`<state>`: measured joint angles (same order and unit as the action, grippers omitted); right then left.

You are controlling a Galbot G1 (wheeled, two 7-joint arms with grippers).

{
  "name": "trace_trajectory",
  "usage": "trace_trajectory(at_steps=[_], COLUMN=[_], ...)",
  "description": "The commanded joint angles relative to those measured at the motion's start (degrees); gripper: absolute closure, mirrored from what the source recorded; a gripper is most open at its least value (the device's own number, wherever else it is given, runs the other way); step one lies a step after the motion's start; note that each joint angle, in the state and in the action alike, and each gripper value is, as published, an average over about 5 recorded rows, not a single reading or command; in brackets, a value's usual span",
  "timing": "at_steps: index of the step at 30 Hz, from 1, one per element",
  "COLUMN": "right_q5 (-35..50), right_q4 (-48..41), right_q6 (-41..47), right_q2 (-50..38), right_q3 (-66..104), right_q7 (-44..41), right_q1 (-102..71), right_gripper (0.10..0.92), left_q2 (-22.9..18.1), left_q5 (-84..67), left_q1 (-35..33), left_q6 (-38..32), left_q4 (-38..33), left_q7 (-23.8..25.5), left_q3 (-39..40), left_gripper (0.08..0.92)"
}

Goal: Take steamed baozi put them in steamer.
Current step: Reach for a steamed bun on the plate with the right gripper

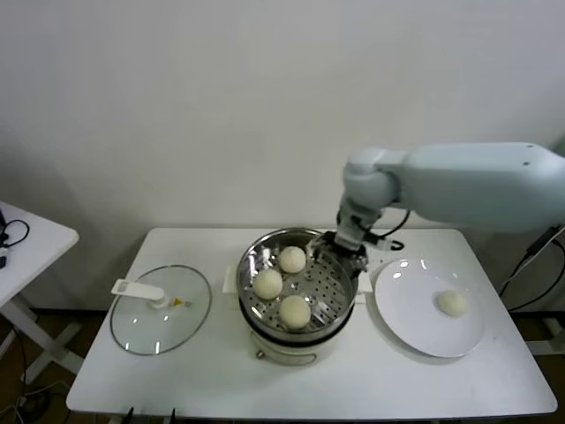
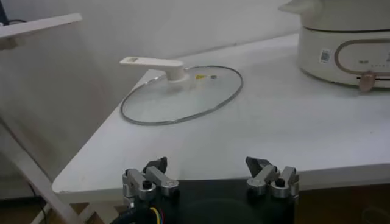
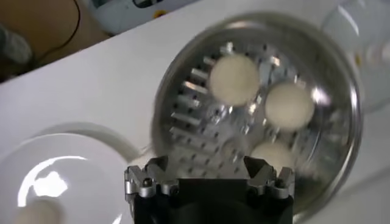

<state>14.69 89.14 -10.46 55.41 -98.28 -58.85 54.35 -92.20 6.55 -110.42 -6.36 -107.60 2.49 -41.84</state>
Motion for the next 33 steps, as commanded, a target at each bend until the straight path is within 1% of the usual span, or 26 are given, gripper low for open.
trace_trajectory(at_steps=[1, 5, 11, 17, 22, 29, 33], right_q5=[7.4, 3.1, -3.9, -8.7, -10.7, -13.4, -14.0], right_q4=[-5.2, -8.2, -15.8, -24.0, -30.5, -34.7, -35.7], right_q6=[14.0, 15.1, 14.8, 13.8, 11.9, 10.0, 10.1], right_q2=[-15.8, -20.2, -23.1, -21.7, -19.5, -17.9, -17.3], right_q3=[-15.4, -13.7, -2.3, 9.5, 14.4, 19.3, 21.5], right_q7=[-0.4, -0.3, 0.2, 1.3, 1.5, 1.8, 2.0], right_q1=[8.1, 1.4, -14.0, -28.0, -33.8, -40.1, -42.4], right_gripper=[0.203, 0.203, 0.203, 0.203, 0.203, 0.203, 0.203], left_q2=[0.1, 0.1, 0.0, -0.5, -1.1, -2.1, -2.2], left_q5=[0.0, 0.1, 0.4, 0.7, 1.3, 2.4, 2.7], left_q1=[0.0, 0.0, -0.1, -0.4, -0.8, -1.1, -1.2], left_q6=[-0.1, -0.2, -0.2, -0.2, -0.1, -0.4, -0.4], left_q4=[-0.3, -0.1, 0.2, 0.3, 0.3, 0.7, 0.8], left_q7=[0.1, 0.1, 0.1, 0.1, 0.1, 0.0, 0.0], left_q3=[0.1, 0.2, 0.0, -0.5, -0.6, -0.5, -0.4], left_gripper=[0.177, 0.177, 0.177, 0.177, 0.177, 0.177, 0.177])
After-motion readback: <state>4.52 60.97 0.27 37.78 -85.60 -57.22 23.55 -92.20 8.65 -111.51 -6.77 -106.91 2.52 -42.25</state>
